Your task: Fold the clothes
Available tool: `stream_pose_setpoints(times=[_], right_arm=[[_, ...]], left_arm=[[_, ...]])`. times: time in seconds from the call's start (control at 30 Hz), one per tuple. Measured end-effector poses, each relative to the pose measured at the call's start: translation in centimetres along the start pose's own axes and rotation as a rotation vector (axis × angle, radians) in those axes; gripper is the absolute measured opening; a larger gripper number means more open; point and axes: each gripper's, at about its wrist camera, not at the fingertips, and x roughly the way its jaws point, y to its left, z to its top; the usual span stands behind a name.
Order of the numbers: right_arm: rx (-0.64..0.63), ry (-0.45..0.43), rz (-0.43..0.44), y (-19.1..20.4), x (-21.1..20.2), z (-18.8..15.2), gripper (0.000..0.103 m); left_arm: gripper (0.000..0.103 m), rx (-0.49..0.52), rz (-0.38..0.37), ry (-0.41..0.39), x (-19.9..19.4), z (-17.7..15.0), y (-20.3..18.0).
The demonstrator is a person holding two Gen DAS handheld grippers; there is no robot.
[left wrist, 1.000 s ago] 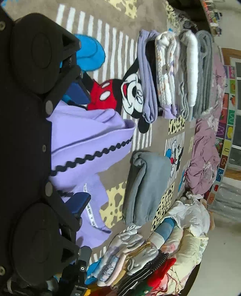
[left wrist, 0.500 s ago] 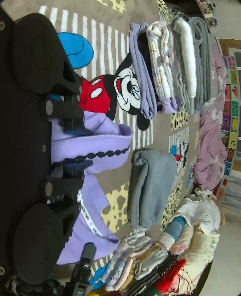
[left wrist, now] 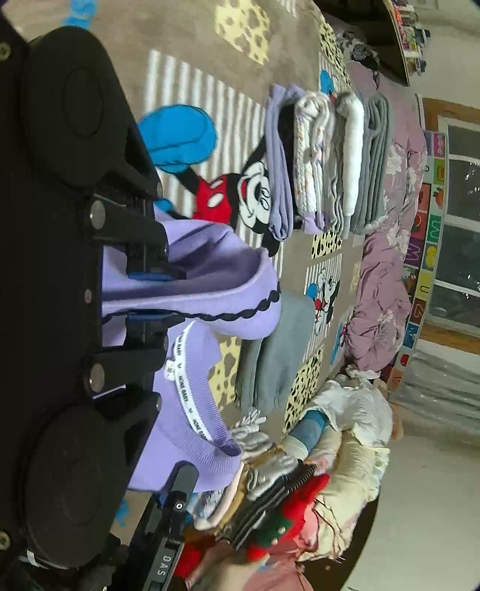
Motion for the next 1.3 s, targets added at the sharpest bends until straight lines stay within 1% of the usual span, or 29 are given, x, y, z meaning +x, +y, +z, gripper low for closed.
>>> stream_pose_setpoints(times=[0.2,0.4,0.57,0.67,0.73,0.83,0.9,0.93,0.97,1.0,1.03,1.07,1.1,1.17,1.2,1.23,1.3], right_arm=[[-0.001,0.002,0.028,3.0,-2.3,-1.5,0.028],[-0.018,0.007,0.056,5.7,-5.1,-3.4,0.028],[-0.057,0.019,0.065,7.5,-7.3,-4.5,0.028],[-0.077,0.034,0.069,8.3,-8.4,-5.3,0.028],[-0.098,0.045,0.064,8.8,-9.1,-5.9,0.028],[-0.158,0.064,0.041,9.7,-10.0,-6.9,0.028],[-0.235,0.083,0.006,10.6,-10.5,-7.7,0.028],[-0.276,0.093,-0.013,11.0,-10.8,-8.2,0.03],[-0.328,0.106,-0.038,11.5,-10.9,-8.8,0.031],[-0.383,0.119,-0.065,11.8,-11.0,-9.4,0.035],[-0.432,0.136,-0.089,12.1,-10.9,-10.0,0.044],[-0.469,0.159,-0.108,12.1,-10.6,-10.6,0.049],[-0.498,0.185,-0.124,12.0,-10.3,-11.2,0.053],[-0.551,0.241,-0.151,11.6,-9.6,-12.4,0.054],[-0.576,0.271,-0.16,11.5,-9.4,-13.0,0.057],[-0.6,0.303,-0.167,11.5,-9.2,-13.5,0.059],[-0.635,0.338,-0.172,11.5,-9.0,-14.3,0.059]], left_arm=[[0.014,-0.003,-0.029,-0.028,-4.0,-2.7,-0.8],[0.014,0.023,-0.054,-0.052,-7.2,-5.6,-1.7],[0.013,0.046,-0.038,-0.067,-9.3,-7.6,-1.8],[0.013,0.123,0.008,-0.081,-10.4,-8.8,-2.4],[0.013,0.208,0.05,-0.091,-10.8,-9.9,-2.9],[0.014,0.344,0.113,-0.106,-11.2,-11.6,-3.7],[0.014,0.374,0.118,-0.102,-11.1,-12.6,-3.6],[0.015,0.384,0.117,-0.095,-10.9,-13.0,-3.5],[0.026,0.389,0.113,-0.078,-10.5,-13.4,-3.3],[0.034,0.395,0.113,-0.06,-10.2,-13.7,-3.2],[0.046,0.404,0.115,-0.051,-10.1,-14.1,-3.1],[0.049,0.413,0.111,-0.04,-10.0,-14.4,-3.0],[0.049,0.42,0.096,-0.027,-9.9,-14.6,-2.9],[0.05,0.434,0.068,-0.006,-9.9,-15.0,-2.9],[0.05,0.442,0.055,0.005,-9.8,-15.3,-2.9],[0.05,0.456,0.045,0.02,-9.5,-15.5,-2.8],[0.05,0.503,0.041,0.056,-8.7,-16.2,-2.7]])
